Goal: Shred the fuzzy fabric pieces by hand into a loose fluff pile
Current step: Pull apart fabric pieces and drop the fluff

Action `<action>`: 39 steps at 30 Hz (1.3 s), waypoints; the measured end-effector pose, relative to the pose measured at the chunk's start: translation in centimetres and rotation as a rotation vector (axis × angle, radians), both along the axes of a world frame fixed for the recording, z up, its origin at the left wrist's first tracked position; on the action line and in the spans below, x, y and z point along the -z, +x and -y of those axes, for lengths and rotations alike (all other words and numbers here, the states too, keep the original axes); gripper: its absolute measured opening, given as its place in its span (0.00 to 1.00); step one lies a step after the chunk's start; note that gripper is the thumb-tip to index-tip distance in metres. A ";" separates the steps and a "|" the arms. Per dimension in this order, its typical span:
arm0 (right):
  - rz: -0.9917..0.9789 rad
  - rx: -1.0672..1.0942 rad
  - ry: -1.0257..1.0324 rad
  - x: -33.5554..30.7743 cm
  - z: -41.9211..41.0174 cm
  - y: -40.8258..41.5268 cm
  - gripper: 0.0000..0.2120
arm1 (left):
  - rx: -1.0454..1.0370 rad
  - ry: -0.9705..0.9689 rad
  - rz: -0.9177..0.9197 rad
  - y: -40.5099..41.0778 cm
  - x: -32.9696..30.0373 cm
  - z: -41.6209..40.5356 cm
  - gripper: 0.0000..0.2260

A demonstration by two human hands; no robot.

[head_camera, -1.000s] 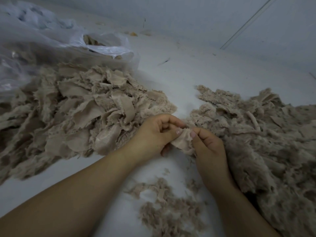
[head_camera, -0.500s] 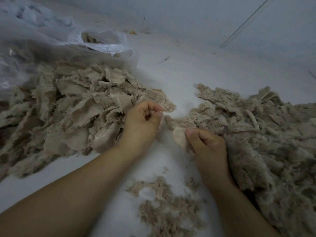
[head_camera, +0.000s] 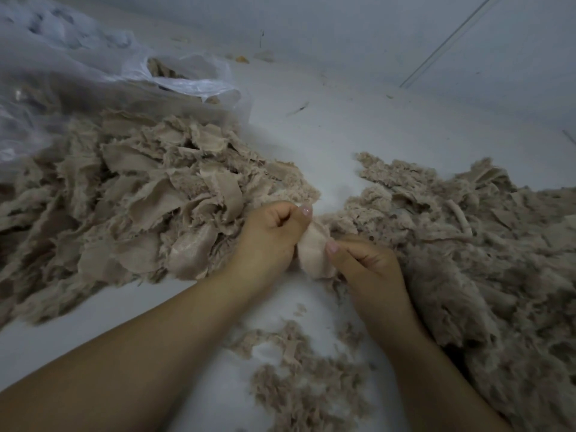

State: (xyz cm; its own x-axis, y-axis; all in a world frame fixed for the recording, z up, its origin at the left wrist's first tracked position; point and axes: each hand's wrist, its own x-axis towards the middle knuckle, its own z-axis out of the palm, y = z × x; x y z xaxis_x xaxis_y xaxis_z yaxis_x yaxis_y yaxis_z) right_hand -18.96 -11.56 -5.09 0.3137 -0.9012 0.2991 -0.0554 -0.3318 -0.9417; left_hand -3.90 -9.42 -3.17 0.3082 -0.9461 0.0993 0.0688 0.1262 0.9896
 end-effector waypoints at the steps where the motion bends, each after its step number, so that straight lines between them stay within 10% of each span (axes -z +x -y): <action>1: 0.025 0.004 0.023 0.0 0.0 -0.1 0.16 | 0.009 -0.006 0.022 -0.1 -0.1 -0.1 0.23; 4: 0.112 0.033 0.091 -0.2 -0.1 -0.4 0.17 | 0.139 0.064 0.189 -0.3 -0.5 -0.1 0.29; 14: 0.167 0.203 0.139 -0.1 0.2 -0.2 0.21 | 0.722 0.250 0.345 1.9 -0.9 -0.6 0.06; 21: 0.206 0.055 0.142 -0.5 -0.1 -0.1 0.19 | 0.417 0.185 0.184 -0.2 -0.2 -0.2 0.08; 32: 0.159 0.219 0.127 -0.4 0.0 -0.2 0.19 | 0.990 0.263 0.525 2.9 -1.6 -0.4 0.01; 39: 0.129 0.157 0.075 -0.7 -0.3 -0.1 0.17 | 0.230 0.118 0.032 -0.6 -0.1 0.2 0.15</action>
